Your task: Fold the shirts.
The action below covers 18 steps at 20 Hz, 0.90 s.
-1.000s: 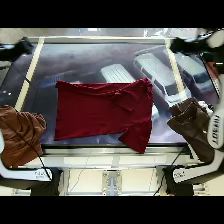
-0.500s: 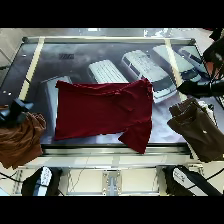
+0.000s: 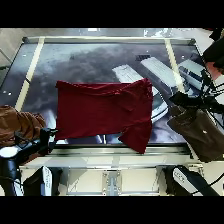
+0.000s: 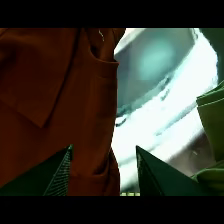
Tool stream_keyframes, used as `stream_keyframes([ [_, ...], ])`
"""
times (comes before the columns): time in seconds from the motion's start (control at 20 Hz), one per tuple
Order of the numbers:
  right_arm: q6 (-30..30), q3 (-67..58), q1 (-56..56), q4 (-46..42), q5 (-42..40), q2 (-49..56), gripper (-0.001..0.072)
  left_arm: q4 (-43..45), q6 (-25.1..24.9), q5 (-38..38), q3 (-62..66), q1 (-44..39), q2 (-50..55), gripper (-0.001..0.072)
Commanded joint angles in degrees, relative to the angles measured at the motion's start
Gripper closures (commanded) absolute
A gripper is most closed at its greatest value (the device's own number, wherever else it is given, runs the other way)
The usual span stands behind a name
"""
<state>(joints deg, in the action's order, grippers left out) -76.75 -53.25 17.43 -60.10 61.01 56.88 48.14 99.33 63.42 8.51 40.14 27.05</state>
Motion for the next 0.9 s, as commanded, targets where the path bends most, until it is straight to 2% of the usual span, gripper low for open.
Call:
stream_keyframes([
  [0.0,0.00,0.44,0.02,0.28,-0.15,-0.11,0.0266,-0.66,0.48,-3.04,-1.88,0.09,3.93,0.0117],
  [0.1,0.00,0.44,0.02,0.31,-0.15,-0.11,0.0266,-0.85,-0.04,-5.49,-1.86,0.09,7.48,0.0140],
  [0.2,0.00,0.44,0.02,0.31,-0.15,-0.11,0.0266,-3.02,-3.58,-7.82,-1.86,0.09,10.58,0.0140],
  [0.3,-0.02,0.44,0.02,0.37,-0.13,-0.11,0.0266,-7.52,-7.48,-10.23,-1.86,0.07,12.94,0.0184],
  [0.35,-0.04,0.44,0.02,0.46,-0.13,-0.11,0.0266,-9.77,-9.35,-11.76,-1.86,0.07,13.84,0.0273],
  [0.5,-0.04,0.44,0.02,1.88,-0.11,-0.11,0.0266,-13.53,-14.80,-15.06,-1.86,0.00,15.82,0.0476],
  [0.85,-0.04,0.46,0.02,2.84,2.34,-0.04,0.0266,-13.97,-21.40,-13.84,-1.86,-0.04,23.28,0.0487],
])
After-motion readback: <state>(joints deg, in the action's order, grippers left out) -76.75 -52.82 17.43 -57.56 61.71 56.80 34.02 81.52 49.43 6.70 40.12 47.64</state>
